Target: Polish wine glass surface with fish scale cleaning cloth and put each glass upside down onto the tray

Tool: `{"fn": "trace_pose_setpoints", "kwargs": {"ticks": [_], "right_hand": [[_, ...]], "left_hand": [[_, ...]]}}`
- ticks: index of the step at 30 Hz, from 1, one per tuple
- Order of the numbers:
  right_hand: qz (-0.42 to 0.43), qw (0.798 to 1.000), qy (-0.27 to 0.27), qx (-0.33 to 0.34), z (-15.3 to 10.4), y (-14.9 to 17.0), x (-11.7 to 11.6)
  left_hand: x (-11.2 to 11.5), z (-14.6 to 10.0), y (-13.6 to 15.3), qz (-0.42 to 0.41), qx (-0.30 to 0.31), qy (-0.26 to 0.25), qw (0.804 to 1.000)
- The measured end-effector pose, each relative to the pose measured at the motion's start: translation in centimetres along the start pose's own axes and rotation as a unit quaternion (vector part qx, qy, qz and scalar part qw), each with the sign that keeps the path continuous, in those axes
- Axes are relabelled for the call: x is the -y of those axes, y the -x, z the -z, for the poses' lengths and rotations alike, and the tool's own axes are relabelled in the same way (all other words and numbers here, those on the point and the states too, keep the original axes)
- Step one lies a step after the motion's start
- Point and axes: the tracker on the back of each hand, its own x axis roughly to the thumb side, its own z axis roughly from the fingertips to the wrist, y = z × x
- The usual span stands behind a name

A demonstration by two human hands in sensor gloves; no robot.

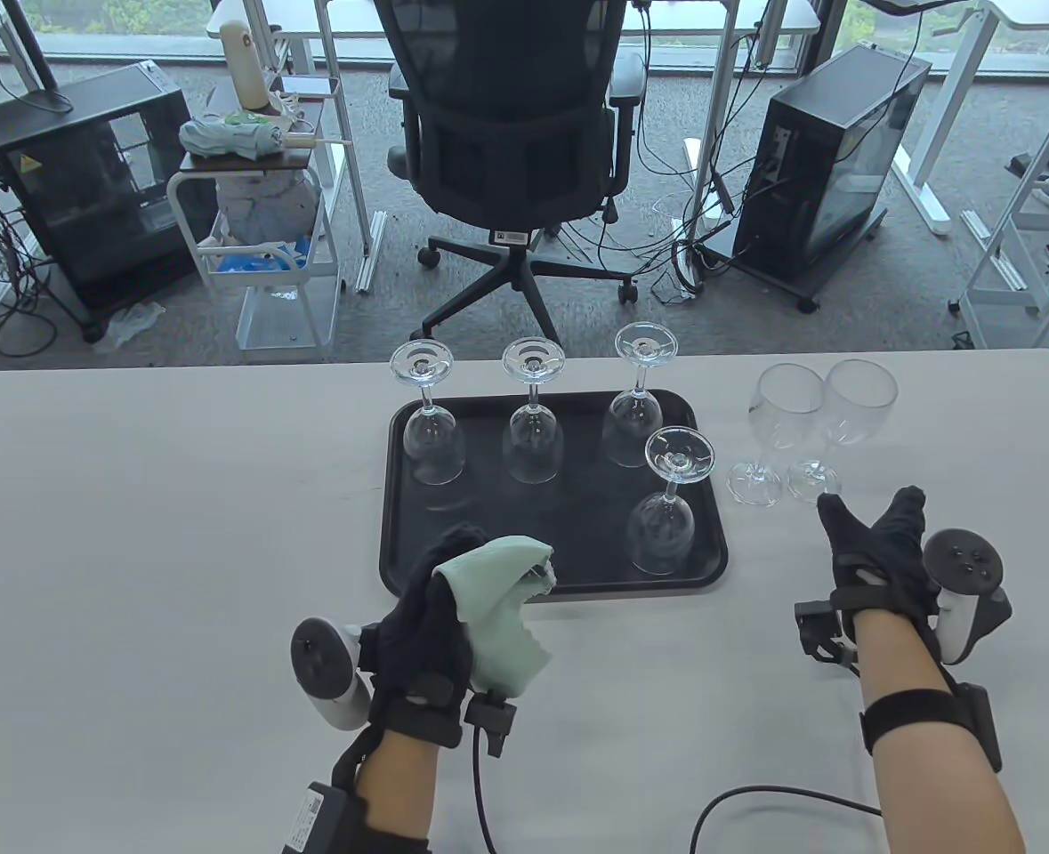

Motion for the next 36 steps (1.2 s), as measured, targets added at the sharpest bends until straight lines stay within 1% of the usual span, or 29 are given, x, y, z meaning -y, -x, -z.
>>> {"fn": "trace_pose_setpoints", "kwargs": {"ticks": [4, 7, 13, 16, 20, 23, 27, 30, 33, 34, 36], "right_hand": [[-0.023, 1.0, 0.0, -0.022, 2.5, -0.4, -0.6], [-0.017, 0.999, -0.012, -0.04, 4.1, -0.9, -1.2], [-0.02, 0.998, -0.01, -0.059, 7.2, -1.5, -2.6], [-0.013, 0.997, -0.016, -0.068, 8.3, -1.7, -3.3], [-0.008, 0.997, -0.011, -0.07, 9.1, -1.8, -3.9], [0.0, 0.997, 0.01, -0.077, 9.5, -1.9, -4.0], [0.01, 0.996, 0.048, -0.079, 9.8, -1.9, -3.8], [0.028, 0.995, 0.052, -0.081, 9.5, -1.6, -3.2], [0.067, 0.994, 0.054, -0.065, 8.8, -0.8, -1.5], [0.096, 0.992, 0.055, -0.051, 8.6, -0.6, -0.7], [0.139, 0.989, 0.038, -0.019, 8.2, -0.4, 0.5]], "left_hand": [[-0.5, 0.0, 0.0, -0.002, -0.004, -0.006, 1.0], [-1.0, 0.0, 0.1, -0.002, -0.006, -0.015, 1.0], [-1.6, 0.0, 0.0, -0.002, -0.004, -0.025, 1.0], [-1.6, 0.1, 0.0, 0.0, -0.005, -0.024, 1.0], [-1.6, 0.0, 0.1, 0.004, -0.006, -0.022, 1.0], [-1.6, 0.1, 0.1, 0.004, -0.007, -0.021, 1.0], [-1.6, 0.1, 0.1, 0.005, -0.009, -0.02, 1.0], [-1.5, 0.0, 0.1, 0.003, -0.011, -0.02, 1.0], [-1.4, 0.1, 0.1, 0.0, -0.012, -0.019, 1.0], [-1.4, 0.1, 0.1, 0.0, -0.012, -0.019, 1.0], [-1.3, 0.1, 0.2, -0.001, -0.012, -0.019, 1.0]]}}
